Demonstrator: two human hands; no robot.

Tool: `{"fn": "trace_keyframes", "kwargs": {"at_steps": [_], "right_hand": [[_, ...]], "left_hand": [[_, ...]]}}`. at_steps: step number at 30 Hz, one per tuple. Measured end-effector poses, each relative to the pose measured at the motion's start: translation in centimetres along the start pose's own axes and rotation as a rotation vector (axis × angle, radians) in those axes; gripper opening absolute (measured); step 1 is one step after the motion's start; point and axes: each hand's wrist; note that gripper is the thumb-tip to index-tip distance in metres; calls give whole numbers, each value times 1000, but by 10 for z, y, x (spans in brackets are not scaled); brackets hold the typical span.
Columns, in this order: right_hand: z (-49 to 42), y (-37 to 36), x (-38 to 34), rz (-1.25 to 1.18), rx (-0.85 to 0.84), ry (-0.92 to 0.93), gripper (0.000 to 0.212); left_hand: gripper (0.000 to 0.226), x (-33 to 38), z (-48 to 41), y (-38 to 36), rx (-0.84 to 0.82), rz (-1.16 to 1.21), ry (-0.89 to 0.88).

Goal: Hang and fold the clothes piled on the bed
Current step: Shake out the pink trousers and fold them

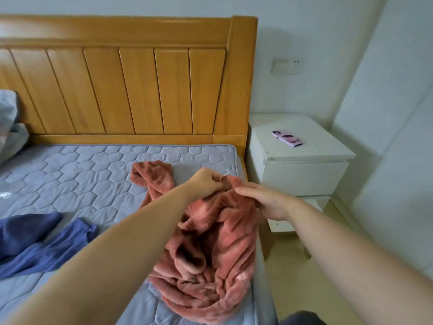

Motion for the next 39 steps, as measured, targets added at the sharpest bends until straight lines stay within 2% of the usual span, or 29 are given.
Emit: {"fn": "trace_keyframes", "kwargs": {"at_steps": [3,6,8,11,12,14,16,19,22,27,30,32,34,39], "right_hand": [[41,15,-35,91,31,122,34],[80,34,-66,130,191,236,32],[110,48,-83,181,375,301,26],[163,80,-107,222,719,363,16],[183,94,-116,199,825,387,17],[229,126,-132,199,1036,422,10],[281,157,-145,267,1244,417,7],[361,191,-152,431,1521,397,28],[437,210,-151,610,1698,309,26],[534,225,-150,925,1885,93,27],[570,224,-154,1130,1922,-11,23],[588,225,-156,1173,1941,-74,17],[603,227,-156,1186,1964,-164,12],[607,234,-142,1222,1909,-422,20]], "left_hand": [[14,54,6,5,-39,41,-81],[12,116,9,0,-42,18,-211],[18,159,8,-6,-55,-22,-305],[17,228,7,-20,-79,-212,-413],[17,248,7,-26,-66,-270,-447],[3,285,6,-39,-25,-407,-489],[13,323,7,-55,28,-474,-545],[13,388,18,-84,84,-370,-629],[14,458,38,-118,127,-250,-745],[22,547,82,-147,220,-99,-900],[31,578,101,-150,265,-92,-929],[35,591,108,-150,280,-118,-935],[34,596,110,-150,291,-154,-906],[26,579,90,-151,299,-172,-721]]}}
Point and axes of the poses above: each hand's wrist, its own z-axis away from the middle knuckle, its own y-axis out of the back of the hand, x = y × z, and after that the axes turned 4 degrees about y, right-handed
